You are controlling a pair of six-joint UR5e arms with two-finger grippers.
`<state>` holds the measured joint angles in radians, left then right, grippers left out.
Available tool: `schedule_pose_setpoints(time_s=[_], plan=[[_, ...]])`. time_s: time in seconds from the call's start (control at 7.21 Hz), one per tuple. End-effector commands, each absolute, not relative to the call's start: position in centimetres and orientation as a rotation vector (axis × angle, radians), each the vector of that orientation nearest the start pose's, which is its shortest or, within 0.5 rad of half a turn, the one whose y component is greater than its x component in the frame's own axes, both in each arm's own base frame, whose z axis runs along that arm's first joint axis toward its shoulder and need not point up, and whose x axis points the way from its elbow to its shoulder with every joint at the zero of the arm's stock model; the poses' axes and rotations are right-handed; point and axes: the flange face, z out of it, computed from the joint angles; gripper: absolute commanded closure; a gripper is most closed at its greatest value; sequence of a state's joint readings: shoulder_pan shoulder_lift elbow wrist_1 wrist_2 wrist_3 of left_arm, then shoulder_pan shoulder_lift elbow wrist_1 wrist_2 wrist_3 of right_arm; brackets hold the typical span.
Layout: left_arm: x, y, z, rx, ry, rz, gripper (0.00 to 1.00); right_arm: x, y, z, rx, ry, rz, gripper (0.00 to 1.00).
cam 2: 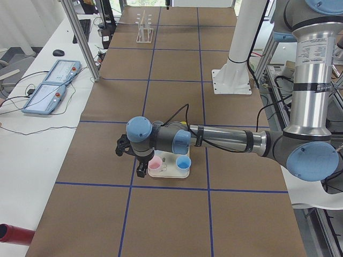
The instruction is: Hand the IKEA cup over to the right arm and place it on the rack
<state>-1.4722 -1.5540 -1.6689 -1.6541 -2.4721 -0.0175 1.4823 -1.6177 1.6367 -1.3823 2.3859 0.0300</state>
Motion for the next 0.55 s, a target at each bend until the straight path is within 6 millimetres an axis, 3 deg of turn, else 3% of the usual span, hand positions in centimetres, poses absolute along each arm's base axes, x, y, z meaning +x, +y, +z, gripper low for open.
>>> schedule_pose_setpoints(time_s=[0.0, 0.14, 0.28, 0.42], plan=[[5.4, -49.7, 58.6, 0.075, 0.868, 0.097, 0.0, 1.6, -48.9, 61.9, 0.17, -0.832, -0.154, 0.0], [5.2, -48.3, 60.7, 0.057, 0.841, 0.088, 0.0, 1.6, -48.9, 61.3, 0.186, -0.834, -0.158, 0.0], [6.4, -46.7, 61.8, 0.043, 0.848, 0.117, 0.0, 1.6, -48.9, 60.6, 0.199, -0.836, -0.164, 0.0], [6.9, -43.5, 64.6, -0.01, 0.839, 0.13, 0.0, 1.3, -49.0, 60.6, 0.194, -0.836, -0.166, 0.0]])
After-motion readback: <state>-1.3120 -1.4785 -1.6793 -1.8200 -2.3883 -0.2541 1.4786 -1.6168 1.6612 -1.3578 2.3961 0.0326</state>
